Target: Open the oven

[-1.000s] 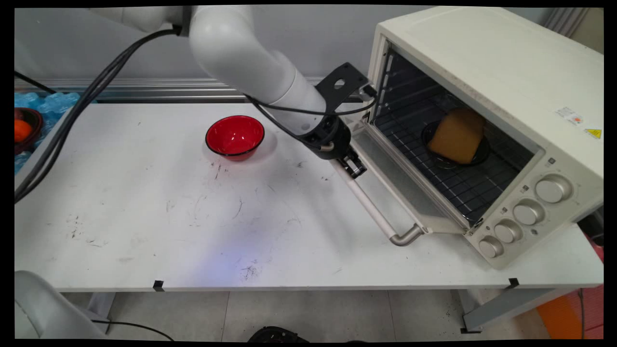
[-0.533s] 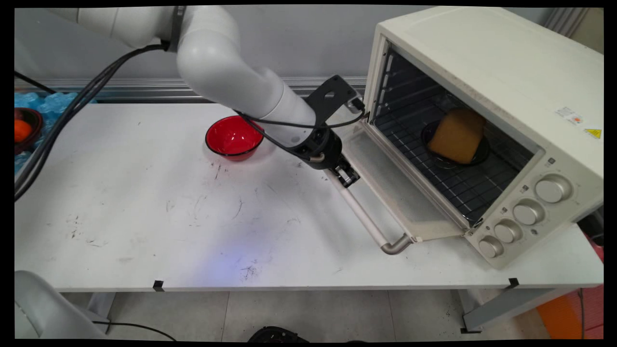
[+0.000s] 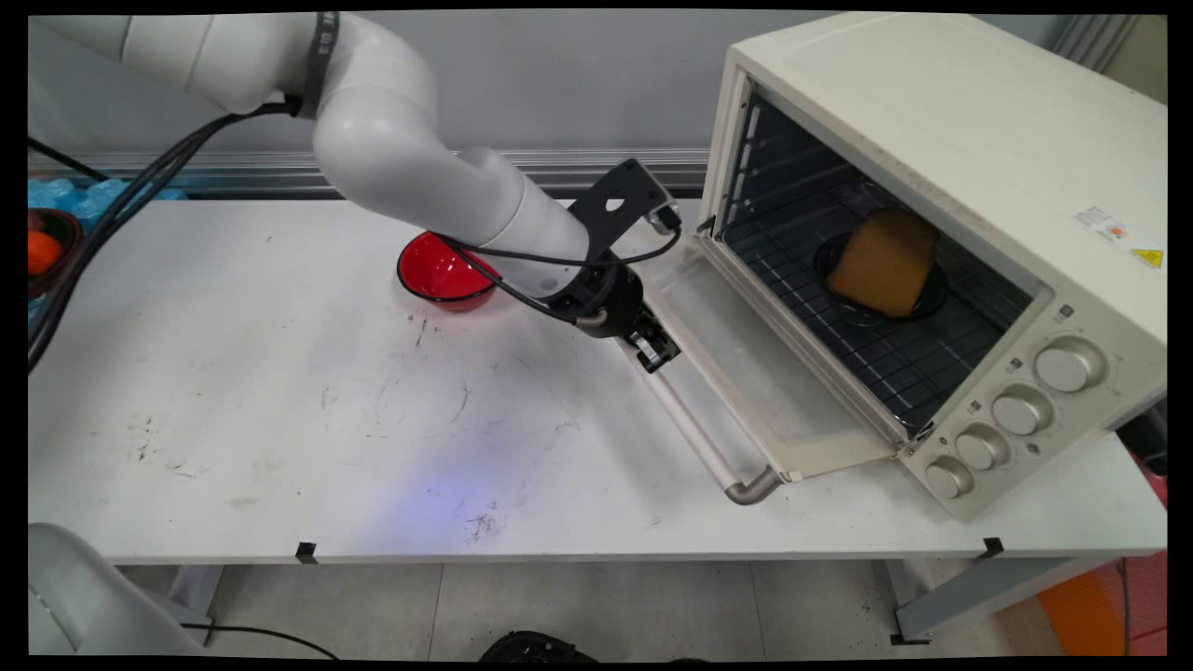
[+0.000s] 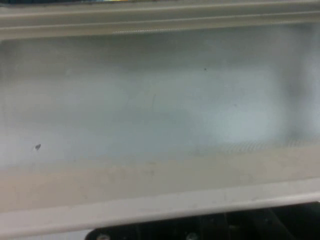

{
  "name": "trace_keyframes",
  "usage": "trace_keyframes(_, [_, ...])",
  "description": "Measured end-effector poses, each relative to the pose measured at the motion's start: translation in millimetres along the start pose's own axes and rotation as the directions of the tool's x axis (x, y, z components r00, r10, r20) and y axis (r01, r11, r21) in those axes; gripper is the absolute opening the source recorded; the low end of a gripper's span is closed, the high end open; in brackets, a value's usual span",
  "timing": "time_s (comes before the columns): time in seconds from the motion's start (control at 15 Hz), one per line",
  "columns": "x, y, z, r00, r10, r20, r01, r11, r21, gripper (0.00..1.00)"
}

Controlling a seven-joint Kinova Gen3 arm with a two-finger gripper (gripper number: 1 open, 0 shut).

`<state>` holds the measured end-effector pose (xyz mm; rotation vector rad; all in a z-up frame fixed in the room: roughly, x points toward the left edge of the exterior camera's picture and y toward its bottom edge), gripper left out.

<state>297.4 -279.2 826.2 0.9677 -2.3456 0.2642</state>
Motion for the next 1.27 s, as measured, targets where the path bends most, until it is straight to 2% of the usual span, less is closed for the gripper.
trace_keyframes(0.67, [-26,-4,-9,0.999,0.02,-0.034,-0.02,1.0,-0.006,0.0])
trace_keyframes(1.27, [-42,-5,-32,0.998,0.025,-0.06,-0.026,0.999,-0.018,0.0])
